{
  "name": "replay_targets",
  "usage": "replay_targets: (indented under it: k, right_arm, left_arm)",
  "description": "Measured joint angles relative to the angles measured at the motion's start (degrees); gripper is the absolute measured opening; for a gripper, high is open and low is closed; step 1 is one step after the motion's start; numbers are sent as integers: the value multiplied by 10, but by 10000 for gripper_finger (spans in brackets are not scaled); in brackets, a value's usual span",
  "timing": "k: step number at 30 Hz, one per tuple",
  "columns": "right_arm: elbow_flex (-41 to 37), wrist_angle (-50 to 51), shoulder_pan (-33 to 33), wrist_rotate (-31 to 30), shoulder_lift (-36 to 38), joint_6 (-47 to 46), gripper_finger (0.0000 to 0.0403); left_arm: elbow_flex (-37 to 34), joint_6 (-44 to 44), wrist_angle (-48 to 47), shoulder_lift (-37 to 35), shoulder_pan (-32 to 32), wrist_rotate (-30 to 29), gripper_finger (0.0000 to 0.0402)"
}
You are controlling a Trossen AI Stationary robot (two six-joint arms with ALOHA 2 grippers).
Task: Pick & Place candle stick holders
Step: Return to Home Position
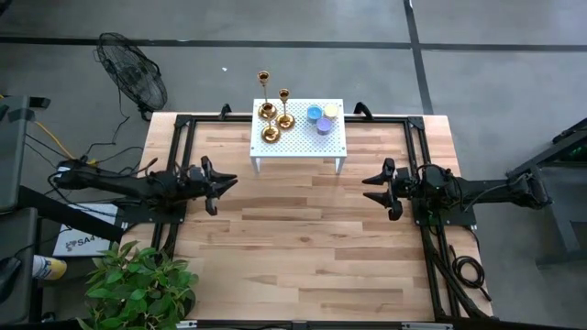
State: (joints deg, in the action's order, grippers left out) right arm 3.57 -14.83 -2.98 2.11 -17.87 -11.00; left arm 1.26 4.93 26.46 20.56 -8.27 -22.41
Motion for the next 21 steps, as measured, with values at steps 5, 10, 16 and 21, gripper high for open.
replay_targets:
  k: [5, 10, 16, 21]
  right_arm:
    - [0, 0, 0, 0, 0, 0, 197]
    - [0, 0, 0, -1, 3, -4, 197]
    - [0, -2, 1, -21, 10, -5, 197]
    - [0, 4, 1, -47, 10, -4, 197]
  left_arm:
    - [0, 0, -57, -46, 0, -2, 65]
    - [0, 0, -95, -83, 0, -7, 65]
    - [0, 7, -134, -114, 0, -7, 65]
    - [0, 13, -146, -123, 0, -7, 65]
